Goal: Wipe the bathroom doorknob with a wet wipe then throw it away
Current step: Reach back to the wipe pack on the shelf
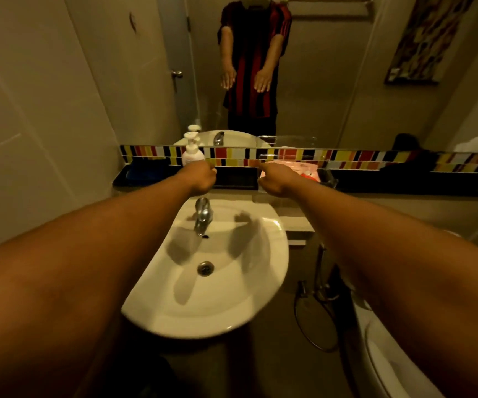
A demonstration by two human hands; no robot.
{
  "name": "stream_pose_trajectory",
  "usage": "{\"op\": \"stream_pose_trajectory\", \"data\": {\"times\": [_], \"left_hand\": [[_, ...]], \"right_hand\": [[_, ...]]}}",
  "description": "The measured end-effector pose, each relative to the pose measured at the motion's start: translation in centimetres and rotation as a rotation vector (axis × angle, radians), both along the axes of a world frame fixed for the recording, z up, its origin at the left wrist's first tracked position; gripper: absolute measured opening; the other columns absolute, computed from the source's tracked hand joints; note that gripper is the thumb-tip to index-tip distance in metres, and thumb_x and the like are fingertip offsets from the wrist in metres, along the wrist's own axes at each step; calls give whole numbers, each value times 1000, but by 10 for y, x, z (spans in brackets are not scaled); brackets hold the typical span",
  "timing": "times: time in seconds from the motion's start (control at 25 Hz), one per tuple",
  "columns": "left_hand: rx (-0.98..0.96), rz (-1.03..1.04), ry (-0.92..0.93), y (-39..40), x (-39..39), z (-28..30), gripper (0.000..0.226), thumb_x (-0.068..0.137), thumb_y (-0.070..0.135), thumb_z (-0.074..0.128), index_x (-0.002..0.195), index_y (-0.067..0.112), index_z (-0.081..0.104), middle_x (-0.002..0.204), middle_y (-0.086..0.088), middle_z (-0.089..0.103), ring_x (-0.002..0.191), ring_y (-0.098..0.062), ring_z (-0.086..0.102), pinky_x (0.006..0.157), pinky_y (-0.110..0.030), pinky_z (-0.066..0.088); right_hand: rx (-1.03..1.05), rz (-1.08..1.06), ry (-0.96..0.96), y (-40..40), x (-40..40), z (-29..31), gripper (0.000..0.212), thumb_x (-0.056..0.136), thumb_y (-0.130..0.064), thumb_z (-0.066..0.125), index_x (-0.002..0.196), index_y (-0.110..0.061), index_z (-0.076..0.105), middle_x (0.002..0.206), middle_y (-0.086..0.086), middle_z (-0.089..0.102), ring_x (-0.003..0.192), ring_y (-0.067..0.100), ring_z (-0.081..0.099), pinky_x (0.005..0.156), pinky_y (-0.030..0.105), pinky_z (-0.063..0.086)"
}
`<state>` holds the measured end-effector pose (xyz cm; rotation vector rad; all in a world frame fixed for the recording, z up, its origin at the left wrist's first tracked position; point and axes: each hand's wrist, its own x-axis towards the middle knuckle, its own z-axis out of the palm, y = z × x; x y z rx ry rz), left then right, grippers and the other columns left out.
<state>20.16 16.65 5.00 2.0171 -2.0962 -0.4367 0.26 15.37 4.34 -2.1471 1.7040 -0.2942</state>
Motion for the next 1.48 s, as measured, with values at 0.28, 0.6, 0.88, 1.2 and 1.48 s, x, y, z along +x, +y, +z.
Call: {"op": "stream_pose_trajectory", "data": {"times": [0.28, 0.6, 0.88, 1.2, 1.48], "left_hand": [[29, -156, -84, -129, -122, -40, 37, 102, 21, 36, 132, 7, 54, 135, -19, 55, 120, -34, 54, 95, -38, 43], [134, -212, -173, -222, -187, -108, 37, 100, 20, 41, 132, 5, 52, 134, -18, 54, 118, -32, 54, 98, -39, 45], [123, -195, -183, -279, -206, -139, 52, 96, 12, 48, 146, 8, 33, 152, -15, 35, 137, -30, 38, 114, -40, 34], [98, -240, -242, -286, -205, -155, 40, 95, 14, 52, 134, 7, 48, 136, -17, 52, 123, -30, 51, 103, -38, 44], [104, -278, -301, -287, -204, -171, 32, 93, 16, 54, 123, 3, 55, 126, -17, 55, 113, -30, 56, 93, -39, 51]], "right_hand": [[55, -166, 32, -124, -119, -46, 52, 96, -13, 49, 146, -9, 36, 148, 18, 44, 134, 34, 43, 106, 40, 39], [159, -180, -5, -203, -168, -123, 44, 92, -8, 51, 136, -11, 48, 138, 15, 52, 122, 33, 51, 100, 40, 42], [88, -136, -13, -252, -163, -151, 64, 90, -7, 56, 149, -15, 30, 153, 9, 36, 132, 31, 43, 108, 45, 40], [92, -34, 87, -270, -166, -171, 47, 91, -10, 57, 136, -9, 45, 136, 12, 49, 121, 31, 49, 102, 45, 45], [81, 73, 204, -278, -169, -181, 36, 93, -20, 55, 127, -7, 52, 135, 12, 49, 114, 30, 54, 98, 47, 48]]}}
